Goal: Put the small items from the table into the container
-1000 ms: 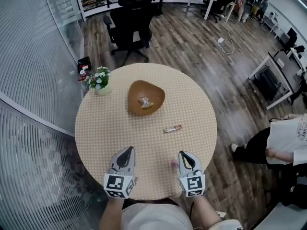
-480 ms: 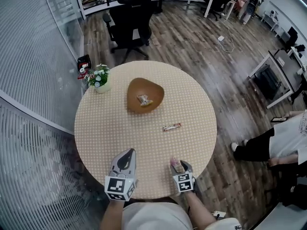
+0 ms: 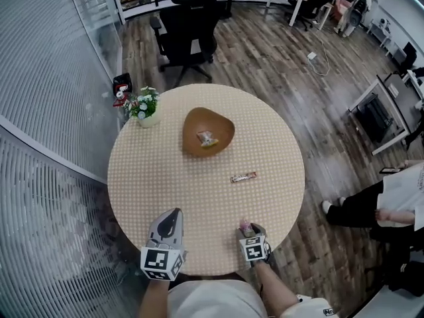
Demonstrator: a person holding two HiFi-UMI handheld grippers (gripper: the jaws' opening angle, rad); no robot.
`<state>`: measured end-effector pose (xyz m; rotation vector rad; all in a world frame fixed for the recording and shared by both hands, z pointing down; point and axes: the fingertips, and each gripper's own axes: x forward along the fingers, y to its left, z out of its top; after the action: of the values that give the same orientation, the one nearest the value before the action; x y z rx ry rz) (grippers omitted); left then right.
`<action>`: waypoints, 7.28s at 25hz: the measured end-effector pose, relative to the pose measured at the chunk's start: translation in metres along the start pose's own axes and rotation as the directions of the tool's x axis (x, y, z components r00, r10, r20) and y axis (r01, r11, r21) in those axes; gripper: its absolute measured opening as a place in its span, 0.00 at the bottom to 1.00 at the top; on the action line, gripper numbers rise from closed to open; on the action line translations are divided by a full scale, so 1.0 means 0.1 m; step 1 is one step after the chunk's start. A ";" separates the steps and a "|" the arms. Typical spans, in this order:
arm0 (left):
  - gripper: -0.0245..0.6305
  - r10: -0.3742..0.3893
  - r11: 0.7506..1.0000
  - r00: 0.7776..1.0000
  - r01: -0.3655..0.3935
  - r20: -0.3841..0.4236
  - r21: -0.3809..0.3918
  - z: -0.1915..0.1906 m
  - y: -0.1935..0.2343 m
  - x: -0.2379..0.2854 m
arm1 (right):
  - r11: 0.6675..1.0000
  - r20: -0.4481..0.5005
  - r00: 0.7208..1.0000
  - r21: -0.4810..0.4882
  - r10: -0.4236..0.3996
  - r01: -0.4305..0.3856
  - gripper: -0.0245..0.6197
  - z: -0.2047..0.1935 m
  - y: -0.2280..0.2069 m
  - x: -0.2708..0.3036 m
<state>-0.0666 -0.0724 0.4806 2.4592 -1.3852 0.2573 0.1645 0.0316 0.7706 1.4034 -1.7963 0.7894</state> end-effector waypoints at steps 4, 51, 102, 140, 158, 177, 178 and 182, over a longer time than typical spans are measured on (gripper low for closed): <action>0.04 0.010 1.000 1.000 -0.010 0.000 -0.003 0.00 0.03 -0.04 | 1.000 -0.039 0.999 -0.006 -0.013 0.013 0.34 -0.04 -0.01 0.00; 0.04 0.138 0.987 0.990 -0.140 -0.034 -0.077 -0.01 1.12 0.92 | 0.965 0.215 0.961 -0.229 0.175 -0.124 0.31 4.08 0.42 1.20; 0.04 -0.061 0.997 0.997 0.059 -0.038 -0.049 -0.05 -0.20 1.22 | 0.950 0.243 0.968 -0.311 0.058 0.021 0.04 1.83 -0.76 -0.20; 0.04 0.037 0.997 0.993 -0.045 -0.115 -0.067 -0.31 0.31 1.18 | 0.799 -0.210 0.941 -0.499 0.267 -0.337 0.20 1.69 -0.69 1.15; 0.04 0.019 0.997 0.996 -0.024 -0.082 -0.069 -0.21 0.35 1.04 | 0.902 0.041 0.958 -0.350 0.285 -0.253 0.19 1.98 -0.45 0.64; 0.04 0.102 0.991 0.994 -0.104 -0.028 -0.086 -0.01 0.88 0.66 | 0.945 0.191 0.951 -0.270 0.242 -0.186 0.19 3.91 0.10 0.99; 0.04 0.112 0.990 0.993 -0.114 -0.028 -0.087 -0.02 0.92 0.63 | 0.945 0.176 0.956 -0.270 0.235 -0.182 0.19 3.93 0.11 1.08; 0.04 0.146 0.984 0.989 -0.149 -0.033 -0.100 -0.09 1.05 0.55 | 0.948 0.137 0.968 -0.269 0.211 -0.169 0.20 3.92 0.12 1.36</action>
<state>-0.1280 -0.1641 0.5242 2.2669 -1.5326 0.2433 0.0674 -0.3577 0.6635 1.1657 -2.1024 0.5249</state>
